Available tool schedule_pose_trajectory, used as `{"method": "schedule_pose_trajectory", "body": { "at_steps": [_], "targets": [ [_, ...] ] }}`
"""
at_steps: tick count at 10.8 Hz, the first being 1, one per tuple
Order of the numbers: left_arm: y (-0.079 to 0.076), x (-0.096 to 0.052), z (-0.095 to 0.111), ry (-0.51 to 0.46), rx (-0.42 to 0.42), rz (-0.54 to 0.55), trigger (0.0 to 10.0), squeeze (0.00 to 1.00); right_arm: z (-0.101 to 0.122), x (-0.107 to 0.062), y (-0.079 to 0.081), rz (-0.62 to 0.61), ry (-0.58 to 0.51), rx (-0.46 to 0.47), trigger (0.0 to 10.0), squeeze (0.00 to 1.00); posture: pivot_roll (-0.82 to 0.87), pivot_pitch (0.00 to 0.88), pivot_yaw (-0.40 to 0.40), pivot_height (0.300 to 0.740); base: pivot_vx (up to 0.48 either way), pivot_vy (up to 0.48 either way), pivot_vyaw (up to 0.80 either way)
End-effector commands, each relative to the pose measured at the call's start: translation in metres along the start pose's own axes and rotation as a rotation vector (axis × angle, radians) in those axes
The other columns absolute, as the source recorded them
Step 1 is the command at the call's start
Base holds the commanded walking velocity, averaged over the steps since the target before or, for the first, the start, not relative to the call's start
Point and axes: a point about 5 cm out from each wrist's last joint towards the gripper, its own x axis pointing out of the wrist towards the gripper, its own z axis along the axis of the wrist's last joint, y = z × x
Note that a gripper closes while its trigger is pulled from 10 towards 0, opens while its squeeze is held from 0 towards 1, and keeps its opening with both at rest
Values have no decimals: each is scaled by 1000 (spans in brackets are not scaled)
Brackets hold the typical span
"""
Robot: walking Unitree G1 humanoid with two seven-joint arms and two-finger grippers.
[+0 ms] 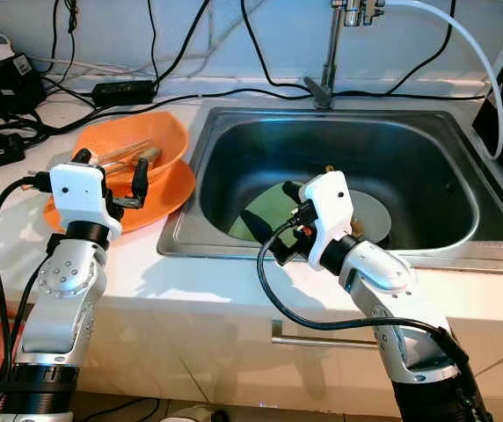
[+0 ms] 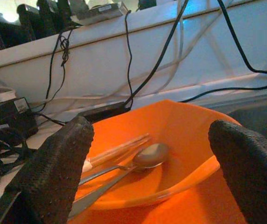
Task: Kitchen organization
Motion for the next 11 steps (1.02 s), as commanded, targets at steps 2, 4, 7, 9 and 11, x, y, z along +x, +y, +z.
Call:
{"method": "schedule_pose_trajectory", "body": {
  "at_steps": [2, 4, 7, 9, 11],
  "targets": [
    [2, -1, 3, -6, 12, -6, 10000, 0, 3, -1, 2, 8, -16, 1, 10000, 0, 119, 23, 88, 740, 0, 0, 0],
    [4, -3, 3, -8, 18, 3, 10000, 0, 3, -2, 2, 14, -15, 1, 10000, 0, 122, 24, 85, 740, 0, 0, 0],
    [10, -15, -1, 7, 31, 38, 10000, 0, 4, -5, 3, 59, -4, -3, 10000, 0, 128, 24, 76, 740, 0, 0, 0],
    [16, -18, -4, 19, 45, 66, 10000, 0, 2, -8, 4, 110, 23, -14, 10000, 0, 129, 21, 70, 740, 0, 0, 0],
    [25, -20, -9, 44, 54, 115, 10000, 0, 0, -9, 6, 129, 33, -14, 10000, 0, 129, 21, 64, 740, 0, 0, 0]
  ]
}}
